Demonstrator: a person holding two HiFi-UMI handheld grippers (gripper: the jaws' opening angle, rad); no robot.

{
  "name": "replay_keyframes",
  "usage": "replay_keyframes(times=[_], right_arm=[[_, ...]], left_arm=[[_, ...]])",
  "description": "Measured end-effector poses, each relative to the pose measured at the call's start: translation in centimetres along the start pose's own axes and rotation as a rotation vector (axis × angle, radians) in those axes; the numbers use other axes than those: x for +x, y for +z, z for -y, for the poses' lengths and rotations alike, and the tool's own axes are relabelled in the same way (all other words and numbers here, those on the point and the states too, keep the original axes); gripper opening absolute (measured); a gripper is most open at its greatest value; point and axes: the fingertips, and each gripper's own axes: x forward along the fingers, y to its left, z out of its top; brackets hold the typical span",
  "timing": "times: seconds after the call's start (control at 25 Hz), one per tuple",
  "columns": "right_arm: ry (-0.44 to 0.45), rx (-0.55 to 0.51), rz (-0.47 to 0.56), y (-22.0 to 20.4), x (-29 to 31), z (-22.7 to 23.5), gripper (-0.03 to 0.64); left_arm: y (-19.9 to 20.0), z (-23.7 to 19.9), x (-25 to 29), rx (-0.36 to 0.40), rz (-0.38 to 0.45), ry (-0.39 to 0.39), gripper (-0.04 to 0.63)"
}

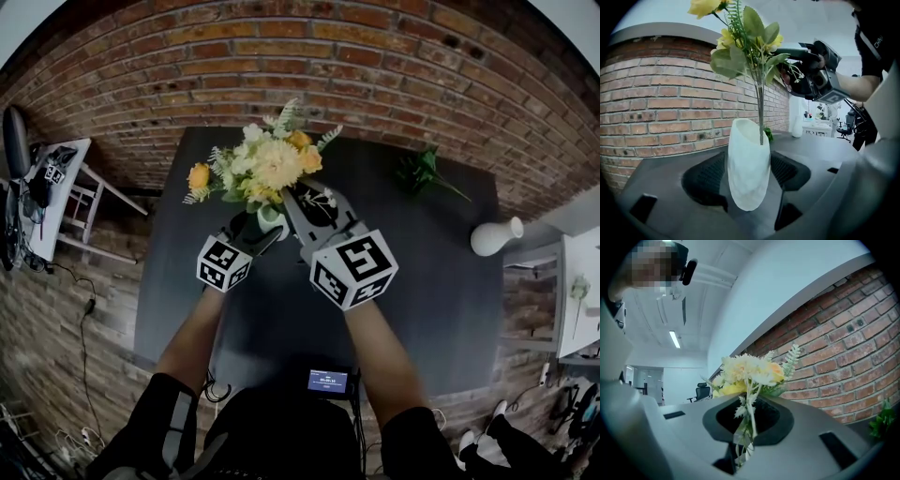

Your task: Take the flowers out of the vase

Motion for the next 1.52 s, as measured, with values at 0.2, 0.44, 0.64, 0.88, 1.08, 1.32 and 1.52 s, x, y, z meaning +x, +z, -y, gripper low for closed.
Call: replay_keyframes(times=[0.2, 0.44, 0.64, 0.88, 1.08, 1.32, 1.52], right_arm=[[0.02, 0.008, 0.041, 2.0, 0.6, -1.0, 0.041], [0.045, 0.006, 0.091, 4.9, 0.7, -2.0, 0.04], [0.065, 0.022, 0.141, 7.5, 0.5, -2.7, 0.04], [0.075, 0.026, 0.169, 10.2, 0.2, -3.7, 0.037], [0.09, 0.012, 0.176, 11.3, -0.4, -4.3, 0.037], [0.089, 0.008, 0.149, 10.3, -1.8, -4.5, 0.035], [0.077, 0.029, 0.103, 8.2, -3.1, -4.0, 0.034]], left_arm=[[0.1, -0.1, -0.6, -0.007, -0.002, 0.0, 0.298], [0.6, 0.1, -0.9, -0.017, 0.005, -0.006, 0.298], [1.0, 0.2, -1.6, -0.024, 0.011, -0.005, 0.298], [1.6, 0.0, -2.4, -0.023, 0.02, 0.003, 0.298], [2.0, 0.1, -3.1, -0.02, 0.021, 0.012, 0.298], [3.1, 0.2, -5.0, -0.01, 0.042, 0.035, 0.298], [4.9, 0.6, -7.3, -0.005, 0.081, 0.065, 0.298]])
